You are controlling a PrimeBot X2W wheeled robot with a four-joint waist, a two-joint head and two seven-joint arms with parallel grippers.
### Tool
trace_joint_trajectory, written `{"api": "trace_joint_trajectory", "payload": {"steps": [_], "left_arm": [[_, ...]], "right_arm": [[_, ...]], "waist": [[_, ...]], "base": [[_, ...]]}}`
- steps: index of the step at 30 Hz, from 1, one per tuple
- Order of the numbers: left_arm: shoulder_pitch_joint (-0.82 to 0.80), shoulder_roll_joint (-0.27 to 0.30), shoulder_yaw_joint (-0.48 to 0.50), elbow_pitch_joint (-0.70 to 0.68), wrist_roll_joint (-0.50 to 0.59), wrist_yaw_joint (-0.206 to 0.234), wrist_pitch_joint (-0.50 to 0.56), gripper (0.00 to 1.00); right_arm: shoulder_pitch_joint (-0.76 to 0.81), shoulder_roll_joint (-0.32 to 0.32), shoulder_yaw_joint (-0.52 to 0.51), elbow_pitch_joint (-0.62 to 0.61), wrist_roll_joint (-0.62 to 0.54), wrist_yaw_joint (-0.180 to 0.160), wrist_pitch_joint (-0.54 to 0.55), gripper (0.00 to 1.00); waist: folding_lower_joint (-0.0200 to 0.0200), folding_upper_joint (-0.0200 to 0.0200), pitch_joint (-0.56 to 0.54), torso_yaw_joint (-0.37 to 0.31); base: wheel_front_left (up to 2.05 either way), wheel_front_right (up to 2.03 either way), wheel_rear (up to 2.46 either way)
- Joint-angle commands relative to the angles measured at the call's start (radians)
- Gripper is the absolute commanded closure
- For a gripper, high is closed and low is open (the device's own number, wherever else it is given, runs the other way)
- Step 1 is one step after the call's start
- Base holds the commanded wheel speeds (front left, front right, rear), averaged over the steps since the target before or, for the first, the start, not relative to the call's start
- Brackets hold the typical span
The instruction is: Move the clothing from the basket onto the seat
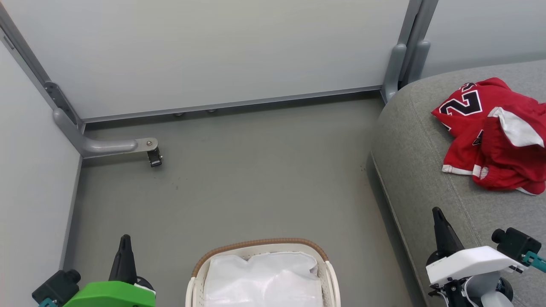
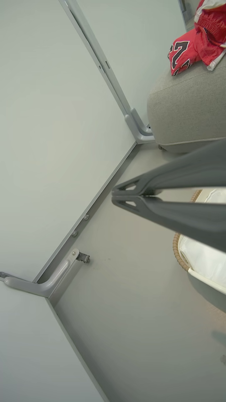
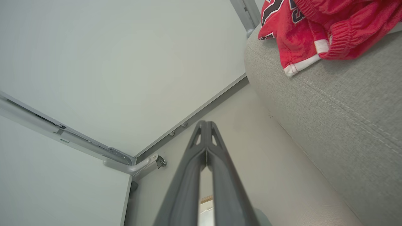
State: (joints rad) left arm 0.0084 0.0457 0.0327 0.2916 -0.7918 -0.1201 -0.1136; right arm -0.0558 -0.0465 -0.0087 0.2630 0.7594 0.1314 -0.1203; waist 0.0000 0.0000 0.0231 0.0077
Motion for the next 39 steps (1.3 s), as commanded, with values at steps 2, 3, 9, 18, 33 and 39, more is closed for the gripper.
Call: {"api": "trace_joint_trajectory", "payload": {"steps": [2,3,9,18,33,39], "left_arm": [[-0.035,0.004,0.009,-0.018,-0.046,-0.004,0.012,1.00],[-0.037,0.004,0.010,-0.018,-0.061,-0.005,0.016,1.00],[-0.044,0.004,0.017,-0.021,-0.134,-0.005,0.037,1.00],[-0.058,0.004,0.026,-0.026,-0.235,-0.006,0.065,1.00],[-0.076,0.005,0.042,-0.031,-0.387,-0.008,0.108,1.00],[-0.082,0.005,0.047,-0.033,-0.442,-0.009,0.124,1.00]], "right_arm": [[-0.027,-0.008,-0.007,-0.016,0.049,0.000,0.011,1.00],[-0.028,-0.009,-0.009,-0.016,0.064,0.000,0.015,1.00],[-0.031,-0.010,-0.017,-0.017,0.141,0.000,0.035,1.00],[-0.034,-0.011,-0.028,-0.018,0.247,-0.001,0.063,1.00],[-0.042,-0.012,-0.046,-0.019,0.407,-0.001,0.105,1.00],[-0.044,-0.012,-0.053,-0.019,0.465,-0.001,0.122,1.00]], "waist": [[0.0000,0.0000,0.000,0.000],[0.0000,0.0000,-0.001,0.000],[0.0000,0.0000,-0.002,-0.001],[0.0000,0.0000,-0.004,-0.002],[0.0000,0.0000,-0.007,-0.003],[0.0000,0.0000,-0.009,-0.003]], "base": [[0.00,0.00,0.00],[0.00,0.00,0.00],[0.00,0.00,0.00],[0.00,0.00,0.00],[0.00,0.00,0.00],[0.00,0.00,0.00]]}}
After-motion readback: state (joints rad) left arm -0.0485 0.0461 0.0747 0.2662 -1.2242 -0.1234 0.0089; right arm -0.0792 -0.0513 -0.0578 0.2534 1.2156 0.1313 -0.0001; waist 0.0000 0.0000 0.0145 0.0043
